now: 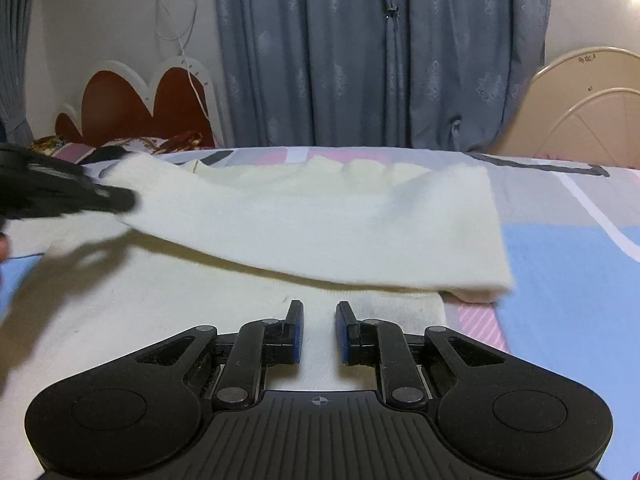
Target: Fold small clothes
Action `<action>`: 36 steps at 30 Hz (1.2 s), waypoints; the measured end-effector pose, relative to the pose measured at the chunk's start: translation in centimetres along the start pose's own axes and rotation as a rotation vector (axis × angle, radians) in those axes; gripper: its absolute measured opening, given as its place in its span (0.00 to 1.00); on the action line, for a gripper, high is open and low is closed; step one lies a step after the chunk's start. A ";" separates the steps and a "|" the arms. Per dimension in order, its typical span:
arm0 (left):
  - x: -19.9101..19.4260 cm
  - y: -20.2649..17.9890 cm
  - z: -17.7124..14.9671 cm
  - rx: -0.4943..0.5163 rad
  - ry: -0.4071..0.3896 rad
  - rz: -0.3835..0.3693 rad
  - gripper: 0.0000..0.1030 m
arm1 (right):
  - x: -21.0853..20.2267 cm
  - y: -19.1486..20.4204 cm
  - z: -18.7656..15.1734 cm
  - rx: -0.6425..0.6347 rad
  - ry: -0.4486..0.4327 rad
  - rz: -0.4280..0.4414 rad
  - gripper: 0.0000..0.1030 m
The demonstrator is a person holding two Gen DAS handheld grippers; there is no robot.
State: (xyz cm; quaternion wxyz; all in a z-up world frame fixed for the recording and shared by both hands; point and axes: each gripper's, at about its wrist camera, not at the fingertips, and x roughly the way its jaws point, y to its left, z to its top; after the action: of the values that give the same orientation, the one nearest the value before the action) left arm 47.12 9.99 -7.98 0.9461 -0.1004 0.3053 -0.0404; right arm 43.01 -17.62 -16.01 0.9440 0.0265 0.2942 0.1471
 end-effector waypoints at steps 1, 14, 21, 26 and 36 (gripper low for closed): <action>0.1 1.0 -0.1 -0.003 0.015 0.027 0.05 | -0.1 -0.2 0.1 0.005 -0.003 -0.004 0.16; 0.2 3.5 -1.2 -0.083 0.055 0.060 0.06 | -0.1 -3.0 0.6 0.070 -0.010 -0.150 0.16; -0.2 3.9 -1.9 -0.051 0.065 0.106 0.27 | -1.9 -4.1 0.7 0.092 -0.031 -0.125 0.16; -2.3 2.2 -1.3 0.047 -0.024 0.168 0.36 | -4.0 -3.9 1.6 0.093 -0.126 -0.096 0.16; 1.0 1.2 -1.9 0.085 0.046 0.097 0.39 | 1.8 -2.6 2.0 0.023 -0.014 -0.038 0.13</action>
State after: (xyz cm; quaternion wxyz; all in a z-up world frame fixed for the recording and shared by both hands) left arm 46.80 10.71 -10.35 0.9431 -0.0444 0.3293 -0.0095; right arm 46.21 -19.47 -15.66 0.9483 0.0328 0.2898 0.1254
